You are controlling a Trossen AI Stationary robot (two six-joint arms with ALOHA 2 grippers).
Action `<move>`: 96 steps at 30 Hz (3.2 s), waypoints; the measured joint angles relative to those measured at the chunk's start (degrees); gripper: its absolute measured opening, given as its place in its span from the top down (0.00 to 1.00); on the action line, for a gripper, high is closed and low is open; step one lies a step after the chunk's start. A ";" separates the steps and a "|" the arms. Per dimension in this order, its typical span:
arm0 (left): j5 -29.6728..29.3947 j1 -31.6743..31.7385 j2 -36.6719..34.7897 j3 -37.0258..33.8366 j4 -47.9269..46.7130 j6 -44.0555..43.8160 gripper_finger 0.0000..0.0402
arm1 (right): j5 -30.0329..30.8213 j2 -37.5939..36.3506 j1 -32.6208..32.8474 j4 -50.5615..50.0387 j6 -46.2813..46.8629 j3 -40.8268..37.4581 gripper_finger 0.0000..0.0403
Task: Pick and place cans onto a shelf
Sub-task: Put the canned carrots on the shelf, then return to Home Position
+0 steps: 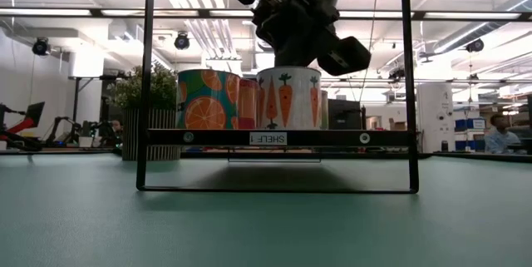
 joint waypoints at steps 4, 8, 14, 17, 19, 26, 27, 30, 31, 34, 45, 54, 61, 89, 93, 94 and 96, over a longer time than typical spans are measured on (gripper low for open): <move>0.00 0.01 -0.01 0.00 -0.05 0.00 1.00 | 0.38 0.00 -0.34 0.75 -0.51 -0.03 0.98; 0.00 0.00 0.00 0.00 -0.05 0.00 1.00 | 0.38 0.00 -0.53 0.73 -0.82 -0.03 0.98; 0.00 0.00 0.00 0.00 -0.07 0.00 1.00 | 0.30 0.00 -0.55 0.84 -1.64 -0.01 0.98; 0.00 0.01 0.00 0.00 -0.07 0.00 1.00 | 0.09 0.00 -0.55 0.65 -1.74 0.53 0.98; 0.00 0.00 0.00 0.00 -0.07 0.00 1.00 | 0.02 0.00 -0.55 0.53 -1.94 1.08 0.98; 0.00 0.00 0.00 0.00 -0.09 -0.01 1.00 | -0.21 -0.32 -0.54 -0.05 -1.72 1.68 0.98; 0.00 0.00 0.07 0.00 -0.09 -0.12 1.00 | -0.23 -0.40 -0.53 -0.22 -1.74 1.70 0.98; 0.00 0.00 0.39 0.00 -0.12 -0.20 1.00 | -0.25 -1.18 -0.42 -0.77 -2.57 1.72 0.98; 0.00 0.00 0.52 0.00 -0.19 -0.20 1.00 | -0.24 -1.77 -0.42 -1.11 -3.24 1.72 0.98; 0.00 0.00 0.91 0.00 -0.41 -0.20 1.00 | 0.70 -4.37 -0.21 -1.58 -6.06 1.73 0.98; 0.03 0.00 1.18 -0.02 -1.10 -3.70 1.00 | 29.84 -18.14 8.31 -2.92 -26.17 -3.04 0.98; 0.11 -0.12 1.97 -0.04 -4.12 -13.01 1.00 | 40.60 -29.21 15.85 19.95 -37.47 -21.43 0.98; 0.07 -0.24 4.00 -0.04 -4.14 -17.18 1.00 | 42.00 -39.59 16.72 39.01 -45.72 -36.39 0.98; -0.06 -3.17 11.50 -0.04 -6.69 -25.98 1.00 | 38.30 -54.08 15.19 76.10 -68.62 -69.13 0.98; -0.02 -3.66 11.20 -0.18 -4.16 -21.18 1.00 | 38.26 -55.52 15.21 76.12 -69.76 -69.83 0.98; -0.06 -3.68 11.10 -0.20 -3.53 -20.25 1.00 | 37.99 -56.09 15.21 76.15 -69.87 -70.02 0.98; -0.04 -3.79 11.00 -0.45 -2.63 -19.25 1.00 | 36.50 -57.29 15.21 76.14 -70.02 -70.48 0.98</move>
